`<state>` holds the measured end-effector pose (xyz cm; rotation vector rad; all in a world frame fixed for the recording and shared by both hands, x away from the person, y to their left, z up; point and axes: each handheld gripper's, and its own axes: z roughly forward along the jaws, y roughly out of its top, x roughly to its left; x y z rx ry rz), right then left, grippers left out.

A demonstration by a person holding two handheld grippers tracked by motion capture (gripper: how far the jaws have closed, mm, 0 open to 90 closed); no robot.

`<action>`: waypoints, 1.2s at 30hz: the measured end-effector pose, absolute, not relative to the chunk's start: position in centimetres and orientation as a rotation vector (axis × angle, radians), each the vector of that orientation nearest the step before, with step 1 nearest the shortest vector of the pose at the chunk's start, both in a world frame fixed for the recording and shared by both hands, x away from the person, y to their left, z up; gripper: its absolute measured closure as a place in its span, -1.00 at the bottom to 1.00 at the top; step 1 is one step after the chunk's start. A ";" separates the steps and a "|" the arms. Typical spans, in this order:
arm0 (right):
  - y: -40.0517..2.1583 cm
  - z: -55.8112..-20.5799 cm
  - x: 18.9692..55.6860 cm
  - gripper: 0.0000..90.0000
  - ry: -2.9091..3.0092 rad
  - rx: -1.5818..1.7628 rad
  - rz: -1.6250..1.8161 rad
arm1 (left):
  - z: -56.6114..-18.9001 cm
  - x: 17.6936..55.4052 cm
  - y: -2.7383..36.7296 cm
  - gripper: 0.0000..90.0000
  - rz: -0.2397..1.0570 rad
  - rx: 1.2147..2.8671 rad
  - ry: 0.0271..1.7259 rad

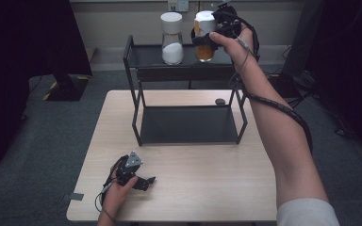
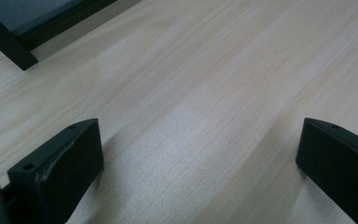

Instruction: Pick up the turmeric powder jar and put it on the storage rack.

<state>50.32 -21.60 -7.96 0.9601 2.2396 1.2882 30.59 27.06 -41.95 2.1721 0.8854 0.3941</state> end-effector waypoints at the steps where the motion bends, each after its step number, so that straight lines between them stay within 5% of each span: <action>1: -21.5 -8.0 50.5 -0.34 2.239 0.962 1.288 | -41.9 30.6 27.1 -1.00 0.394 2.172 0.885; 27: -21.0 -9.1 51.3 -0.38 2.220 0.994 1.314 | -42.0 30.6 27.1 -1.00 0.395 2.172 0.886; 36: -20.6 -9.3 50.4 -0.94 2.207 1.003 1.286 | -41.9 30.6 27.1 -1.00 0.395 2.173 0.885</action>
